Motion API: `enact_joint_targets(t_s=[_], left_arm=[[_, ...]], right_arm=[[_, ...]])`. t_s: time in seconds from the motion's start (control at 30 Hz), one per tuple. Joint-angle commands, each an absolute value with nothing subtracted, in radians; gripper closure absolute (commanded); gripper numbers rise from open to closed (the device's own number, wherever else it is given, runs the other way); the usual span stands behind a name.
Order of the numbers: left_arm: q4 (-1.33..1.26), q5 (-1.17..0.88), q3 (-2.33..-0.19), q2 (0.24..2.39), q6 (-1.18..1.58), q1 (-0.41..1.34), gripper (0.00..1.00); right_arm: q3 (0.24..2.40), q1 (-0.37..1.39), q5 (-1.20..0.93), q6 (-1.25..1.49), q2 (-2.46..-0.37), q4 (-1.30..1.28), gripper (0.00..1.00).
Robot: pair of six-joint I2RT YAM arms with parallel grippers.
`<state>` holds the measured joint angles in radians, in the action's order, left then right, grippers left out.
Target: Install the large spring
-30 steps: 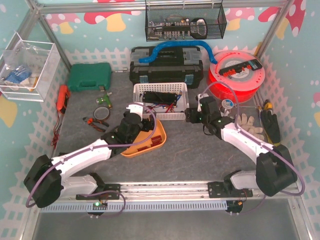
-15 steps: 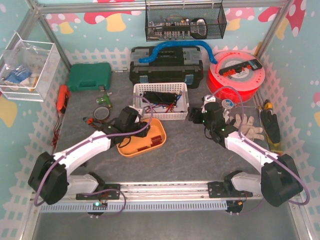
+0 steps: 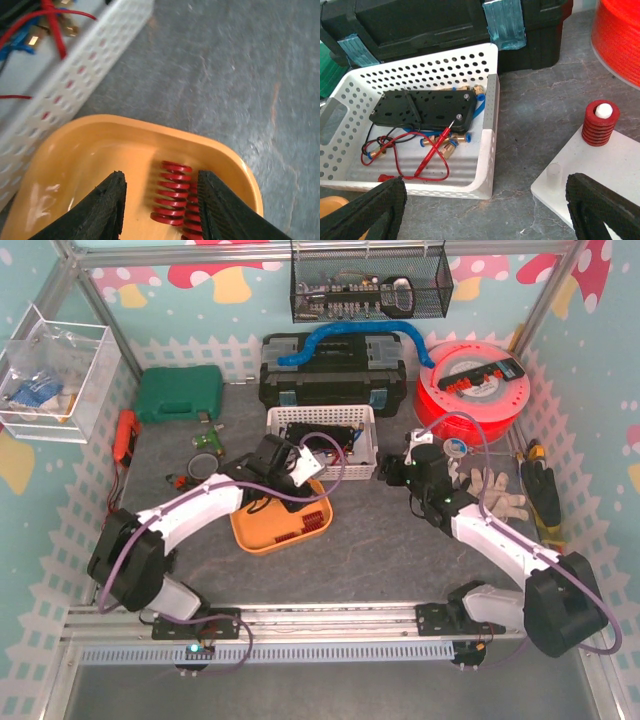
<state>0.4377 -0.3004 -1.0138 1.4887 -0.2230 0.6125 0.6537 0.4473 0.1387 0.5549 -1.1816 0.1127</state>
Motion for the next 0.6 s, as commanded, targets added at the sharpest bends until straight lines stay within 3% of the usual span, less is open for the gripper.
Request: enact_joint_targets(t_s=[0.0, 0.57], left_arm=[[0.487, -0.446, -0.991, 1.515, -0.437, 0.606, 0.57], [0.489, -0.396, -0.946, 1.623, -0.514, 0.606, 0.55]], right_arm=[[0.634, 0.453, 0.165, 0.555, -1.148, 0.124, 0.13], [0.639, 0.453, 0.172, 0.547, -1.172, 0.12, 0.13]])
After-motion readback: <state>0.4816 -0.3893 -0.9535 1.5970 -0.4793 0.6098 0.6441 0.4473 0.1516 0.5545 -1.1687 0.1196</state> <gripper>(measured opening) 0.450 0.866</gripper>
